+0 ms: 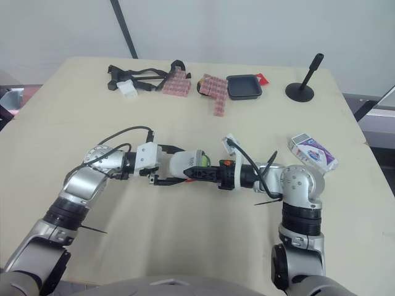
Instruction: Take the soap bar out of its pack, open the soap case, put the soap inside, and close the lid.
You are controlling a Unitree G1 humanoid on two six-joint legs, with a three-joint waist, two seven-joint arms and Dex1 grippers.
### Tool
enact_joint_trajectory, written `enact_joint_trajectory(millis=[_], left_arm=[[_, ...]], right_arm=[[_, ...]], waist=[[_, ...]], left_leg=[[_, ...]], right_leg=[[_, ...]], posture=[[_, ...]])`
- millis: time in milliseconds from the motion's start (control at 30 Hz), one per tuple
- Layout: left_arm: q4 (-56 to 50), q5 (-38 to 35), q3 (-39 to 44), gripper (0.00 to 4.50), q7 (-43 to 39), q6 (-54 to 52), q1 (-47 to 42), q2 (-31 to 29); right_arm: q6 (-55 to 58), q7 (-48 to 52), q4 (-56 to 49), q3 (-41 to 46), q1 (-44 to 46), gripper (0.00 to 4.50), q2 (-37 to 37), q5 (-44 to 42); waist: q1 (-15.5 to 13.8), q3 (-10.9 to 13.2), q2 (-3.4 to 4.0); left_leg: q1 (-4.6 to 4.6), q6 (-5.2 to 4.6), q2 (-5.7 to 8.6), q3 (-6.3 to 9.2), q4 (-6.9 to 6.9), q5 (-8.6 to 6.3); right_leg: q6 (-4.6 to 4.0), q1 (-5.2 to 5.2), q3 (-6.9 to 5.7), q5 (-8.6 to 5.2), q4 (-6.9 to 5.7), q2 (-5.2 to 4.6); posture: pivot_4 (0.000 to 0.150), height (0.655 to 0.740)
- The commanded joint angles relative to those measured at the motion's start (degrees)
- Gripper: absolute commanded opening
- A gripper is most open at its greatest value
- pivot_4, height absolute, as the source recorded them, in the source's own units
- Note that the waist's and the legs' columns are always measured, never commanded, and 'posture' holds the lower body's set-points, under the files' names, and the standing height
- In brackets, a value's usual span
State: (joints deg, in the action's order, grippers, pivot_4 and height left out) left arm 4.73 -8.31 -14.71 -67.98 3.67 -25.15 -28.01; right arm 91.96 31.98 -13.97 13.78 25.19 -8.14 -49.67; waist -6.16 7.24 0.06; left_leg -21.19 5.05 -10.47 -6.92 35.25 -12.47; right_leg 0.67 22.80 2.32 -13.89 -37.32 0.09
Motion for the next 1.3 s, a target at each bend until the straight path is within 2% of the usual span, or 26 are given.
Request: enact_joint_trajectory(millis=[33, 700, 800, 833, 867, 933, 967, 1267, 1300], left_arm=[[-1.7, -1.0, 1.2, 3.46, -0.2, 1.2, 0.2, -1.2], [-2.9, -1.4, 0.8, 3.46, 0.4, 0.7, 0.4, -0.7], [-2.9, -1.4, 0.8, 3.46, 0.5, 0.8, 0.6, -0.8], [-2.8, -1.3, 0.9, 3.46, 0.5, 0.8, 0.6, -0.8], [-2.8, -1.3, 0.9, 3.46, 0.6, 0.8, 0.5, -0.7], [-2.9, -1.5, 0.8, 3.46, 0.6, 0.6, 0.6, -0.7], [-3.5, -2.6, 0.9, 3.46, 0.1, -0.4, 0.6, -0.6], [-4.2, -2.7, 0.8, 3.46, 0.0, -1.5, 0.6, -0.6], [-4.2, -2.7, 0.7, 3.95, -0.2, -2.4, 0.6, -0.9]], right_arm=[[-0.3, 0.8, -0.6, 0.3, -0.2, 4.47, -2.3, -1.5], [-0.8, -1.3, 0.4, 0.1, 0.1, 4.47, 1.8, -3.1], [-1.3, -1.1, 0.0, -0.1, -0.1, 3.65, 1.6, -3.4], [-1.4, -1.0, -0.3, -0.3, -0.2, 3.25, 1.5, -3.5], [-1.4, -0.9, -0.4, -0.4, -0.3, 3.07, 1.5, -3.6], [-1.3, -0.8, -0.4, -0.3, -0.4, 2.37, 1.8, -4.1], [-1.1, -0.7, -0.4, -0.1, -0.4, 2.23, 2.1, -4.7], [0.1, -0.7, 0.1, 1.2, 0.0, 2.22, 3.5, -6.9], [0.1, -0.8, 0.2, 1.2, 0.1, 2.22, 3.5, -6.8]], waist=[[0.0, 0.0, 0.00], [0.1, 0.0, 0.00], [0.1, 0.0, 0.00], [0.1, 0.0, 0.00], [0.1, 0.0, 0.00], [0.1, 0.0, 0.00], [0.1, 0.0, 0.00], [0.1, 0.0, 0.00], [0.1, 0.0, 0.00]], left_leg=[[0.00, 0.00, 0.00, 0.00, 0.00, 0.00], [0.01, 0.01, 0.00, 0.00, -0.03, 0.01], [0.01, 0.01, 0.00, 0.00, -0.03, 0.01], [0.01, 0.01, 0.00, 0.00, -0.03, 0.01], [0.00, 0.01, 0.00, 0.00, -0.03, 0.01], [0.00, 0.01, 0.00, 0.00, -0.03, 0.00], [0.00, 0.01, 0.00, 0.00, -0.03, 0.00], [0.00, 0.01, 0.00, 0.00, -0.04, 0.01], [0.00, 0.01, 0.00, 0.00, -0.04, 0.01]], right_leg=[[0.00, 0.00, 0.00, 0.00, 0.00, 0.00], [0.00, 0.00, -0.01, 0.00, 0.02, -0.01], [0.00, 0.00, -0.01, 0.00, 0.01, 0.00], [0.00, 0.00, -0.01, 0.00, 0.01, 0.00], [0.00, 0.00, 0.00, 0.00, 0.02, 0.00], [0.00, 0.00, -0.01, 0.00, 0.05, -0.01], [0.00, 0.00, -0.01, 0.00, 0.04, -0.01], [0.00, -0.01, -0.01, 0.00, 0.05, -0.01], [0.00, 0.00, -0.01, 0.00, 0.05, -0.01]], posture=[[0.150, 0.7400], [0.150, 0.7400], [0.150, 0.7400], [0.150, 0.7400], [0.150, 0.7400], [0.150, 0.7400], [0.150, 0.7400], [0.150, 0.7400], [0.150, 0.7400]])
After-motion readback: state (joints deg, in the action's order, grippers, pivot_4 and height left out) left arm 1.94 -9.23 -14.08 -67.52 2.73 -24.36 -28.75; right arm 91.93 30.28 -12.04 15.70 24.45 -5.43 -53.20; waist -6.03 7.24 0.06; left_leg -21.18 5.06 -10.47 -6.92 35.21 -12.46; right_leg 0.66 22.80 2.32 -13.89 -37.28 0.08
